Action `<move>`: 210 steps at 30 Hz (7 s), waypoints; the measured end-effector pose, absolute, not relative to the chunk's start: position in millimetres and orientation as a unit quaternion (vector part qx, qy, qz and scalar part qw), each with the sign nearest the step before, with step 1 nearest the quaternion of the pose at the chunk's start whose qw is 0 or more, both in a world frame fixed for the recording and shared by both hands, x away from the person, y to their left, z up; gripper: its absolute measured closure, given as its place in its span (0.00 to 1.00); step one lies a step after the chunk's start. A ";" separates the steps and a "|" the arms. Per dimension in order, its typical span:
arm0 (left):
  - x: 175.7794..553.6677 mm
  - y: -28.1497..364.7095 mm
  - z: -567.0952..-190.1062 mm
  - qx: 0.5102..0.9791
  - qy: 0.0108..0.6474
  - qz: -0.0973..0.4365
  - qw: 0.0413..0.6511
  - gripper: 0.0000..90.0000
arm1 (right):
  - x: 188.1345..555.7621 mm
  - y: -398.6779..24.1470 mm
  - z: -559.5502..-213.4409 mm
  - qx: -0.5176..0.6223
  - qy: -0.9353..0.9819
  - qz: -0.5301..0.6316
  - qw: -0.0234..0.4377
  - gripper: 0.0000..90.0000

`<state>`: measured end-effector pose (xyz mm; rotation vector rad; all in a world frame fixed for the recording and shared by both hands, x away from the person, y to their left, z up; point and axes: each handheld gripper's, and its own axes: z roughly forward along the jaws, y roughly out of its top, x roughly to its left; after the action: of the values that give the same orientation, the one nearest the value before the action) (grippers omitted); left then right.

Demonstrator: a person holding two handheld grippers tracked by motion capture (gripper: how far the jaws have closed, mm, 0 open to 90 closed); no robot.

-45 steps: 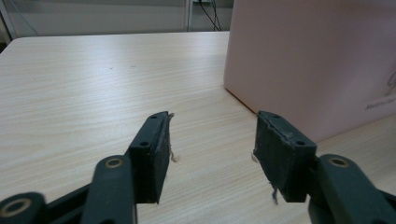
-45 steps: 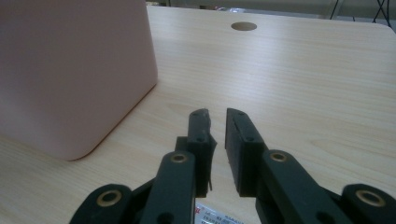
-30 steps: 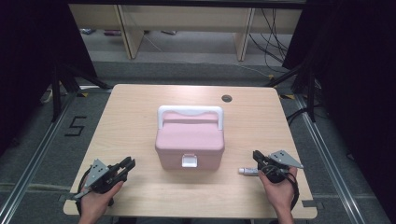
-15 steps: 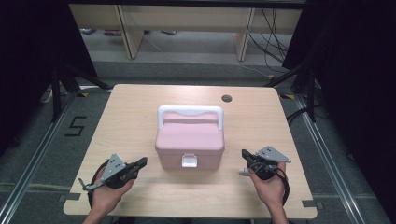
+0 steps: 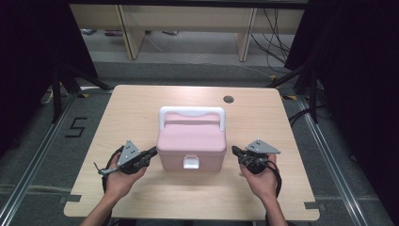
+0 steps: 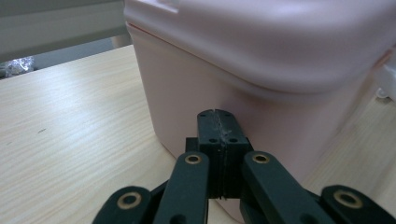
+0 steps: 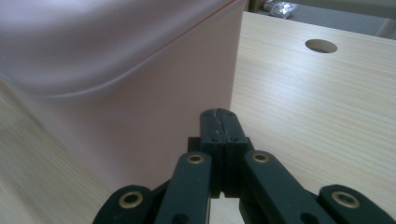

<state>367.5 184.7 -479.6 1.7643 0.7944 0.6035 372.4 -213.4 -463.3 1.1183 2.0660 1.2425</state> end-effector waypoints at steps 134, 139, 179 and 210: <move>387.7 100.0 -438.0 0.729 0.311 0.179 0.583 0.58 | 337.5 -331.3 -443.8 0.551 0.684 0.396 0.268 1.00; 382.6 92.7 -438.9 0.739 0.289 0.183 0.580 0.68 | 333.3 -325.9 -440.8 0.533 0.691 0.405 0.275 1.00; 479.0 15.2 -393.1 0.706 0.355 0.154 0.594 0.60 | 348.5 -296.1 -428.5 0.497 0.713 0.421 0.259 1.00; 513.1 -7.0 -391.2 0.698 0.407 0.098 0.581 0.80 | 348.2 -298.2 -431.3 0.499 0.714 0.420 0.255 1.00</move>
<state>513.1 -7.0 -391.2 1.6318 0.9506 0.2300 348.2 -298.2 -431.3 1.3564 1.9388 1.1404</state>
